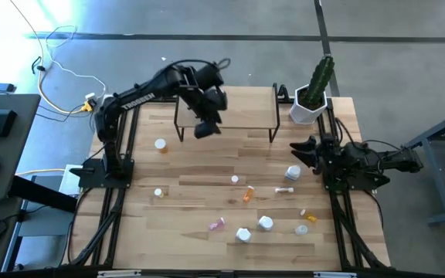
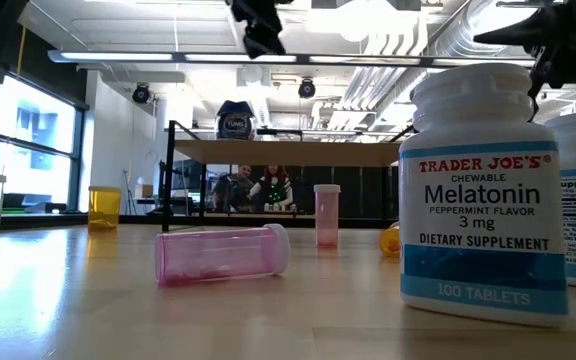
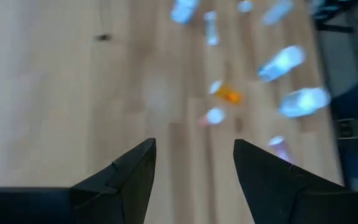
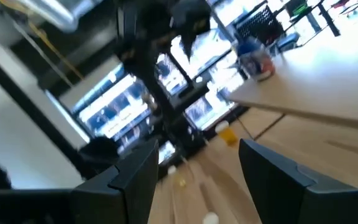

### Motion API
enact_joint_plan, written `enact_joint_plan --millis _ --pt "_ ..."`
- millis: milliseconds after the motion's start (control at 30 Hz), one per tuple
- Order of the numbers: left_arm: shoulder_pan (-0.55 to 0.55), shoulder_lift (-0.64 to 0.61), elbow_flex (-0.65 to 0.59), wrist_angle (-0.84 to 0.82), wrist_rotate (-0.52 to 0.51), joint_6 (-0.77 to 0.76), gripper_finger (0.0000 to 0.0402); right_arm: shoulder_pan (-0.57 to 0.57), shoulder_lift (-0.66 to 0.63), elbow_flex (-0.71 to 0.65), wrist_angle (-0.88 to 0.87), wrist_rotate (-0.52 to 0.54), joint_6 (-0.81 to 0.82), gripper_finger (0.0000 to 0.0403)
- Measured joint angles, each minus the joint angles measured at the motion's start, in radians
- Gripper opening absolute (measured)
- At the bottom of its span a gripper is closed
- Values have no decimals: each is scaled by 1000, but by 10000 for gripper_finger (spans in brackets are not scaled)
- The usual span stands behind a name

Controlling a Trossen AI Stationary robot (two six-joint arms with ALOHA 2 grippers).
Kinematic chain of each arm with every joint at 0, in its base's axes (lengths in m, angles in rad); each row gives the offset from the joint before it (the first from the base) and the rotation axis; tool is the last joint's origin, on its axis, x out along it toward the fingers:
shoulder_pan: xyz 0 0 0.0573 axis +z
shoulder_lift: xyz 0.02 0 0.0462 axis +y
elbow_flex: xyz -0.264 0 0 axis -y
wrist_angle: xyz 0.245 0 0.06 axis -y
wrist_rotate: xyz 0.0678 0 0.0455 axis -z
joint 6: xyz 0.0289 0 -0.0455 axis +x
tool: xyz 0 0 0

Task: Pick and place medicine bottles onto shelf by color
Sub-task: Put the top right large white pill bottle on the shelf

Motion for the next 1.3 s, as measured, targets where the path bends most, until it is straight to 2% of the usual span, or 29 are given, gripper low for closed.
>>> enact_joint_plan --millis 167,433,767,900,1000,1167,1300 --pt "-64 0 -74 103 7 -34 203 0 0 0 76 49 -26 215" --pt "-172 -36 -224 317 5 -114 203 0 0 21 116 51 -30 215" --pt "-194 -262 -559 595 -11 -272 203 0 1 89 94 51 -67 215" --pt "-218 -364 -690 701 -84 -315 203 0 10 127 69 51 -133 215" --pt "-244 -436 -765 752 -163 -325 203 0 32 181 -19 63 -165 215" --pt "-293 -537 -854 773 -283 -349 203 0 109 327 -319 126 -127 215" --pt "-322 -632 -959 852 -296 -380 203 0 205 459 -587 153 -22 215"
